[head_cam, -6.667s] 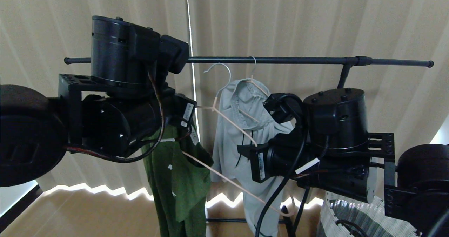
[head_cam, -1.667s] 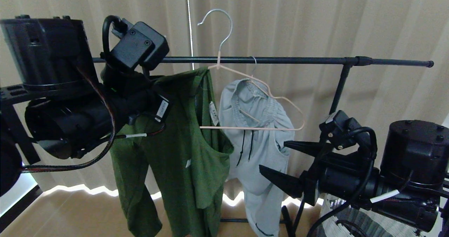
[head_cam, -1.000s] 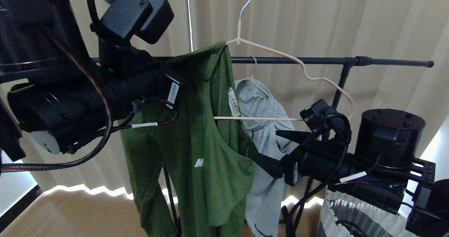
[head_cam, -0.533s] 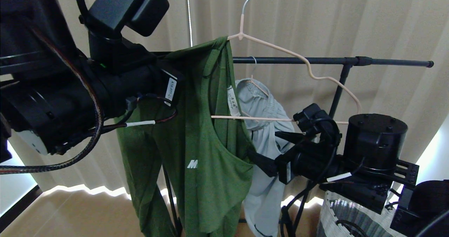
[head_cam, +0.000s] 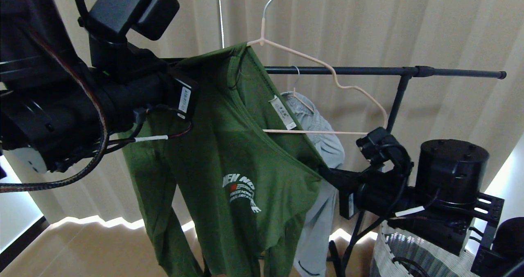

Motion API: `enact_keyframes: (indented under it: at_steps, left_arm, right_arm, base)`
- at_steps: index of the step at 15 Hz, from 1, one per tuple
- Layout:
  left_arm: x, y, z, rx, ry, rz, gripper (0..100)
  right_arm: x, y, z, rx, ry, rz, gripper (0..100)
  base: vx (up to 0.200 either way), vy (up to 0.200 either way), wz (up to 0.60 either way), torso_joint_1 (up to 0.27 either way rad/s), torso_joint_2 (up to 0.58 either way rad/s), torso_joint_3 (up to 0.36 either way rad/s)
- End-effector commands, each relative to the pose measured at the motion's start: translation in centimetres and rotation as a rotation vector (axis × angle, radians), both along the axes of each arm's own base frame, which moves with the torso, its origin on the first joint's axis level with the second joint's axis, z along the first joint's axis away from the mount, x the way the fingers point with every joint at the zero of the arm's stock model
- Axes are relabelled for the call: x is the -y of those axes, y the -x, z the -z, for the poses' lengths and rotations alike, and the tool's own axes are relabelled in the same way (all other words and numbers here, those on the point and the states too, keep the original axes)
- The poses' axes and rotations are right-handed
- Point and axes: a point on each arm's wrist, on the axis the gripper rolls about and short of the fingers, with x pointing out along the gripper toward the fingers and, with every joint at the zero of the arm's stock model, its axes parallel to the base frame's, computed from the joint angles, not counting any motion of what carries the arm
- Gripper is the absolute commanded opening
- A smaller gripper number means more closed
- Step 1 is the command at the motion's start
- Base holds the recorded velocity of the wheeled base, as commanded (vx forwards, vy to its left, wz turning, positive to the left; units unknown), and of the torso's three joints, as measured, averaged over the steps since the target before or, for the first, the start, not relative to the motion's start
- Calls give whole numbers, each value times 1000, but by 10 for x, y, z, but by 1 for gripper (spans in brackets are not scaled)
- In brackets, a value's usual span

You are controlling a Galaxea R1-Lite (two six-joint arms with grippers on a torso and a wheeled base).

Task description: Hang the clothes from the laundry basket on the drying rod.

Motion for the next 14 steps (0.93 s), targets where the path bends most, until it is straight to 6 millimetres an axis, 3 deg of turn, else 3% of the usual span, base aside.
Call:
enact_keyframes:
  at_steps: [1, 5, 8, 11, 14]
  left_arm:
    - [-5, -2, 3, -9, -7, -21, 0]
    - [-19, -5, 29, -46, -142, -69, 0]
    - [-34, -12, 49, -15, -234, -131, 0]
    - [-37, -13, 62, -9, -270, -145, 0]
    - [-34, -18, 65, -11, -261, -148, 0]
  right_arm:
    - [24, 2, -10, 34, -2, 69, 0]
    - [45, -9, -21, 88, 12, 147, 0]
    - [49, -16, -30, 119, 3, 174, 0]
    - [45, -16, -44, 109, 7, 156, 0]
    - [25, 2, -58, 71, 36, 52, 0]
  base:
    - [0, 0, 0, 0, 0, 0]
    - [0, 0, 0, 0, 0, 0]
    - [0, 0, 0, 0, 0, 0]
    - [0, 0, 0, 0, 0, 0]
    - [0, 0, 0, 0, 0, 0]
